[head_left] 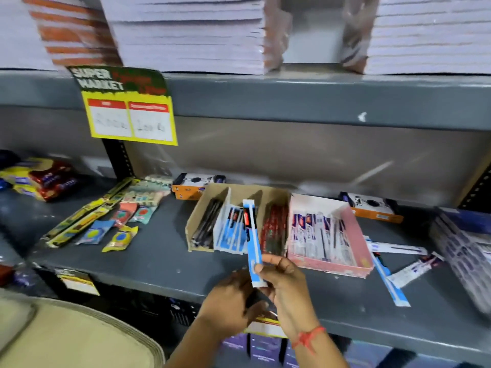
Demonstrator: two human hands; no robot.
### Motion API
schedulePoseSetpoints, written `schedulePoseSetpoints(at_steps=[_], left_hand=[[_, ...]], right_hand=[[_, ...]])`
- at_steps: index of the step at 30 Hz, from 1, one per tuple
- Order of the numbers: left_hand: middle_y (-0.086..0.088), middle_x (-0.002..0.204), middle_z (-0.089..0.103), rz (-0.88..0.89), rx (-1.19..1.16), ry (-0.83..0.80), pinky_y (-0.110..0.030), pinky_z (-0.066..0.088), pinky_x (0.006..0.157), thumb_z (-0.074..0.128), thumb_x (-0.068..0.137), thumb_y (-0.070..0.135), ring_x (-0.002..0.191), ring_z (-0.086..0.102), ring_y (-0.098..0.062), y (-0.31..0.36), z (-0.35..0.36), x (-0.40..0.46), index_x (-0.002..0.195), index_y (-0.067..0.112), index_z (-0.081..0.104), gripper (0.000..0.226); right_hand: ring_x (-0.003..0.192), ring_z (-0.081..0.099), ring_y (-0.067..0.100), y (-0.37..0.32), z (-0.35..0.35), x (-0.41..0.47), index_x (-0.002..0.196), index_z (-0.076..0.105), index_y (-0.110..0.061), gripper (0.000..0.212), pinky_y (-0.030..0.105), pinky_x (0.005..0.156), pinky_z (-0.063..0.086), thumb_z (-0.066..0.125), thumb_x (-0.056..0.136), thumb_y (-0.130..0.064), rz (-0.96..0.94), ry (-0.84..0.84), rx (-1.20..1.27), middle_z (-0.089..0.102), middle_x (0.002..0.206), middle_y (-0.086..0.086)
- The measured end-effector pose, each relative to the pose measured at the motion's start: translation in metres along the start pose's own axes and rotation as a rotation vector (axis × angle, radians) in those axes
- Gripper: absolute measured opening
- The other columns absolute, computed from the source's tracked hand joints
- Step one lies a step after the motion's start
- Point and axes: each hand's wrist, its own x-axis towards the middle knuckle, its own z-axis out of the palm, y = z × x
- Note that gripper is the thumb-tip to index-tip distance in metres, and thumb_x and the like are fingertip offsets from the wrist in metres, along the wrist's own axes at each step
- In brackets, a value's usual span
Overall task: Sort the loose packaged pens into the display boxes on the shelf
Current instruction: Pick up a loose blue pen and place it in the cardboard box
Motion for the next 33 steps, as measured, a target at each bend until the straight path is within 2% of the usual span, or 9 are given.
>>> schedulePoseSetpoints(at_steps=[5, 11, 13, 18, 23, 26, 29, 31, 33], left_hand=[[0.001, 0.140, 0.046, -0.112, 0.027, -0.006, -0.028, 0.036, 0.099, 0.040, 0.087, 0.055, 0.128, 0.040, -0.019, -0.054, -0.015, -0.012, 0.132, 0.030, 0.041, 0.051], [0.001, 0.150, 0.034, -0.079, 0.066, -0.002, -0.027, 0.030, 0.106, 0.029, 0.089, 0.057, 0.137, 0.030, -0.016, -0.072, -0.006, -0.015, 0.139, 0.026, 0.032, 0.059], [0.002, 0.151, 0.031, -0.080, 0.051, 0.014, -0.028, 0.028, 0.108, 0.030, 0.089, 0.055, 0.138, 0.027, -0.016, -0.074, -0.004, -0.014, 0.141, 0.025, 0.030, 0.060], [0.004, 0.154, 0.024, -0.071, 0.031, 0.017, -0.026, 0.024, 0.111, 0.030, 0.089, 0.054, 0.140, 0.021, -0.013, -0.075, -0.001, -0.013, 0.144, 0.025, 0.021, 0.063], [0.004, 0.155, 0.018, -0.076, 0.018, -0.005, -0.023, 0.012, 0.114, 0.029, 0.089, 0.053, 0.142, 0.015, -0.011, -0.075, -0.003, -0.011, 0.145, 0.025, 0.015, 0.064], [0.003, 0.153, 0.027, -0.081, -0.013, 0.015, -0.023, 0.018, 0.113, 0.035, 0.088, 0.051, 0.139, 0.025, -0.012, -0.072, -0.004, -0.012, 0.143, 0.023, 0.024, 0.063], [0.001, 0.132, 0.056, -0.038, 0.042, 0.066, -0.022, 0.035, 0.103, 0.051, 0.077, 0.049, 0.120, 0.054, -0.011, -0.068, -0.010, -0.014, 0.126, 0.018, 0.055, 0.058], [0.002, 0.143, 0.043, -0.046, 0.018, 0.057, -0.017, 0.016, 0.109, 0.044, 0.081, 0.050, 0.131, 0.041, -0.011, -0.068, -0.011, -0.012, 0.135, 0.019, 0.044, 0.062], [0.002, 0.150, 0.033, -0.062, -0.013, 0.037, -0.015, 0.000, 0.107, 0.034, 0.083, 0.053, 0.138, 0.028, -0.012, -0.071, -0.004, -0.011, 0.140, 0.020, 0.033, 0.066]], right_hand=[[0.070, 0.056, 0.024, 0.035, 0.047, 0.034, 0.065, 0.056, -0.012, 0.034, 0.030, 0.060, 0.046, 0.058, 0.074, 0.020, -0.053, 0.158, -0.107, 0.060, 0.078, 0.016], [0.039, 0.055, 0.003, 0.039, 0.088, 0.084, 0.057, 0.047, -0.011, 0.047, 0.008, 0.039, 0.041, 0.040, 0.079, 0.030, -0.202, 0.288, -0.155, 0.051, 0.055, 0.006], [0.054, 0.054, 0.013, 0.037, 0.092, 0.096, 0.057, 0.043, -0.014, 0.046, 0.004, 0.043, 0.039, 0.043, 0.079, 0.027, -0.221, 0.354, -0.276, 0.048, 0.064, 0.003], [0.079, 0.050, 0.020, 0.041, 0.084, 0.114, 0.077, 0.051, -0.009, 0.019, 0.020, 0.071, 0.046, 0.051, 0.085, 0.009, -0.196, 0.459, -0.601, 0.055, 0.086, 0.009], [0.080, 0.062, 0.030, 0.037, 0.088, 0.121, 0.082, 0.058, -0.010, 0.014, 0.027, 0.064, 0.048, 0.053, 0.086, 0.002, -0.151, 0.449, -0.684, 0.069, 0.099, 0.019], [0.080, 0.060, 0.026, 0.035, 0.088, 0.124, 0.099, 0.066, -0.005, 0.019, 0.023, 0.066, 0.045, 0.053, 0.086, 0.001, -0.131, 0.427, -0.750, 0.069, 0.107, 0.019], [0.101, 0.064, 0.034, 0.033, 0.088, 0.121, 0.111, 0.064, 0.004, 0.030, 0.027, 0.075, 0.050, 0.050, 0.085, 0.003, -0.142, 0.393, -0.838, 0.067, 0.116, 0.021], [0.098, 0.064, 0.039, 0.030, 0.089, 0.117, 0.096, 0.066, 0.009, 0.022, 0.039, 0.084, 0.054, 0.049, 0.082, 0.004, -0.166, 0.374, -0.875, 0.067, 0.106, 0.028], [0.086, 0.058, 0.031, 0.029, 0.089, 0.110, 0.067, 0.063, 0.000, 0.022, 0.037, 0.084, 0.051, 0.047, 0.082, 0.003, -0.208, 0.341, -0.900, 0.061, 0.090, 0.020]])
